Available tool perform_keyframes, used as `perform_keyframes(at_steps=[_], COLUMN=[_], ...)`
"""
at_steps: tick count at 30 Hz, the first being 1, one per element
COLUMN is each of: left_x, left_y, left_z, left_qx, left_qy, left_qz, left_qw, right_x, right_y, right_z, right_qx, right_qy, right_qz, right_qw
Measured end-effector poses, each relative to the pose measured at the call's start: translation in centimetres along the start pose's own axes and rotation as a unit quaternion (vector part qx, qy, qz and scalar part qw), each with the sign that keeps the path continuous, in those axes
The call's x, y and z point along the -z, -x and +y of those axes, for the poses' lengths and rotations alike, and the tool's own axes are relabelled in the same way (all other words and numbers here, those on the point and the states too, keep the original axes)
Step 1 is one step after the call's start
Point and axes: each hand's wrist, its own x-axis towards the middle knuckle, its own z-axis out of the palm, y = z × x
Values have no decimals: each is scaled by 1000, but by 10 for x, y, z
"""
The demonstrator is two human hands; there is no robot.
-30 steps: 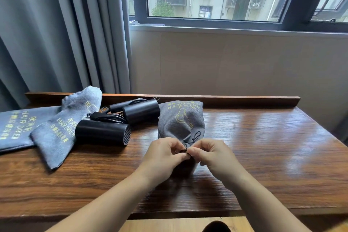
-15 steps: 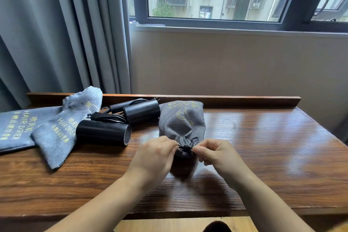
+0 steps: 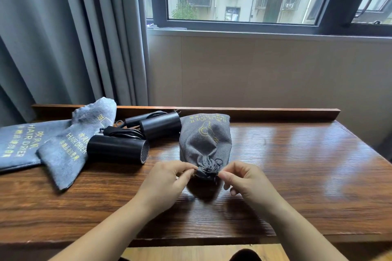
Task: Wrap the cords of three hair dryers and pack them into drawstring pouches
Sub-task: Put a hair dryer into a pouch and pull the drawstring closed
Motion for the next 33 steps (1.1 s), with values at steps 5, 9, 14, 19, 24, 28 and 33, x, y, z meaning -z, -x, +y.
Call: perform_keyframes(at_steps=[5, 9, 14, 19, 24, 28, 33], left_x=[-6, -6, -2, -5, -11, -15, -17], left_y=[-3, -2, -7, -7, -7, -12, -18], left_z=[12, 9, -4, 0, 9, 14, 16], left_qx=[176, 140, 37, 160, 164, 197, 223], left_qy=[294, 246, -21, 310, 581, 556, 499], left_qz=[-10, -85, -90, -91, -102, -111, -96], left_qw=[939, 955, 995, 933, 791, 800, 832], right_x=[1, -4, -1, 0, 0, 4, 8], right_y=[2, 2, 2, 2, 2, 0, -5], right_z=[3, 6, 2, 5, 2, 5, 13], right_qx=[-19, -14, 85, 118, 158, 194, 214], right_qy=[-35, 59, 306, 303, 280, 281, 274], right_qz=[0, -41, -40, -28, -18, -6, 3], right_qw=[999, 997, 947, 945, 947, 940, 938])
